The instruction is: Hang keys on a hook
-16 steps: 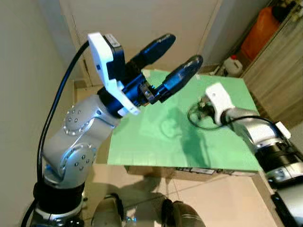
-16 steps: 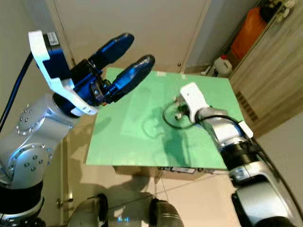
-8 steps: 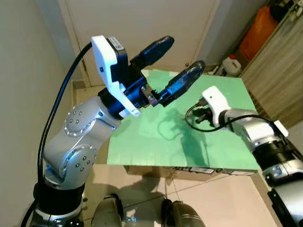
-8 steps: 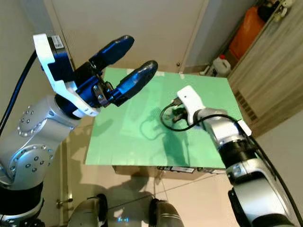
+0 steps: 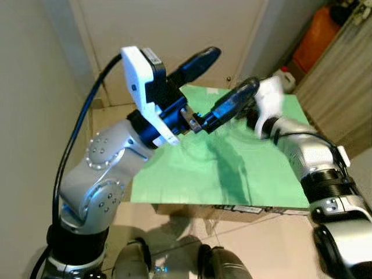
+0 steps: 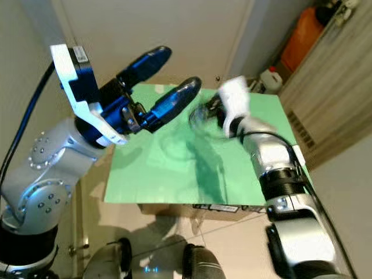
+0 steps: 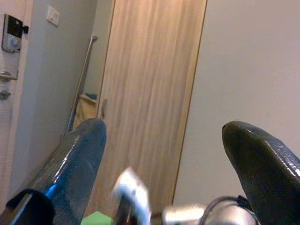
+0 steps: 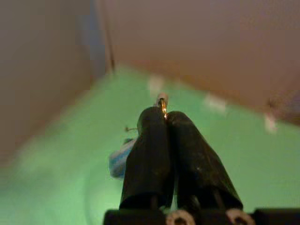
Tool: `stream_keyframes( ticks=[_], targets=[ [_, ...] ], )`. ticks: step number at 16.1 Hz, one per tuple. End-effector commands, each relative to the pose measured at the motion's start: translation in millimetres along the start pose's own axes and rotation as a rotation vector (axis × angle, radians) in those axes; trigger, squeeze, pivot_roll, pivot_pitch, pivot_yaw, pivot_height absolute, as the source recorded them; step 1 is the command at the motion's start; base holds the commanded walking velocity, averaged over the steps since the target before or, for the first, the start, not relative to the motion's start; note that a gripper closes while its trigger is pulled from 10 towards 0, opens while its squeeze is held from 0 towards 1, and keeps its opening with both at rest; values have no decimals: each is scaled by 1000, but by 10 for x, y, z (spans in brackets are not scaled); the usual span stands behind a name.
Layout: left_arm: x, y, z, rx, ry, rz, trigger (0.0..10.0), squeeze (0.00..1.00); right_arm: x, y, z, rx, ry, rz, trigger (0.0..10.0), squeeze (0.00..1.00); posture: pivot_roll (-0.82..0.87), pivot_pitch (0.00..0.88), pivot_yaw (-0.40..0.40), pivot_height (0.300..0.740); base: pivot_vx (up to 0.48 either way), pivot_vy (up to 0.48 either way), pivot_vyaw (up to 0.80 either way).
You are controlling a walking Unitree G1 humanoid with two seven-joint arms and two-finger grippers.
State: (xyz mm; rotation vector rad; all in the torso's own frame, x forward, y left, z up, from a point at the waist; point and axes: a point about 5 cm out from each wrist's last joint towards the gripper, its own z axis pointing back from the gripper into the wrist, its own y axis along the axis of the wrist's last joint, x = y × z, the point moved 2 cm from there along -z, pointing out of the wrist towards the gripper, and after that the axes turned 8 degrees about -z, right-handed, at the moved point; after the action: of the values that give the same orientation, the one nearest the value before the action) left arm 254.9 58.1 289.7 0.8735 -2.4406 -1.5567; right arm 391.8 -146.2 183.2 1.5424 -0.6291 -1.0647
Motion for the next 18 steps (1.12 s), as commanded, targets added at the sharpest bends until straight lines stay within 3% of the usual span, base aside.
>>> stream_keyframes(
  ticks=[1, 2, 3, 5, 6, 9, 15, 18],
  targets=[
    [38, 20, -3, 5, -10, -13, 10000, 0, 68, 154, 95, 96, 17, -104, 0, 0, 19, 175, -106, 740, 0, 0, 0],
    [24, 31, 0, 9, -6, -15, 10000, 0, 184, -139, 138, -103, -85, 107, 0, 0, 14, 173, -105, 740, 0, 0, 0],
    [24, 35, -4, 15, -4, -13, 10000, 0, 163, -131, 144, -52, -71, -5, 0, 0, 14, 173, -106, 740, 0, 0, 0],
    [28, 30, -3, 12, -5, -16, 10000, 0, 82, -43, 146, 34, 0, -87, 0, 0, 19, 175, -110, 740, 0, 0, 0],
    [34, 25, 0, 13, -3, -13, 10000, 0, 4, 176, 174, 190, 85, -201, 0, 0, 18, 174, -110, 740, 0, 0, 0],
    [33, 20, 0, 14, -1, -16, 10000, 0, -115, 589, 317, 446, 271, -376, 0, 0, 21, 170, -113, 740, 0, 0, 0],
    [29, 28, -4, 18, 1, -20, 10000, 0, -281, 826, 534, 602, 509, -536, 0, 0, 22, 167, -117, 740, 0, 0, 0],
    [-3, -29, -8, 6, 37, -35, 10000, 0, -305, 821, 523, 592, 490, -510, 0, 0, 25, 162, -113, 740, 0, 0, 0]
  ],
)
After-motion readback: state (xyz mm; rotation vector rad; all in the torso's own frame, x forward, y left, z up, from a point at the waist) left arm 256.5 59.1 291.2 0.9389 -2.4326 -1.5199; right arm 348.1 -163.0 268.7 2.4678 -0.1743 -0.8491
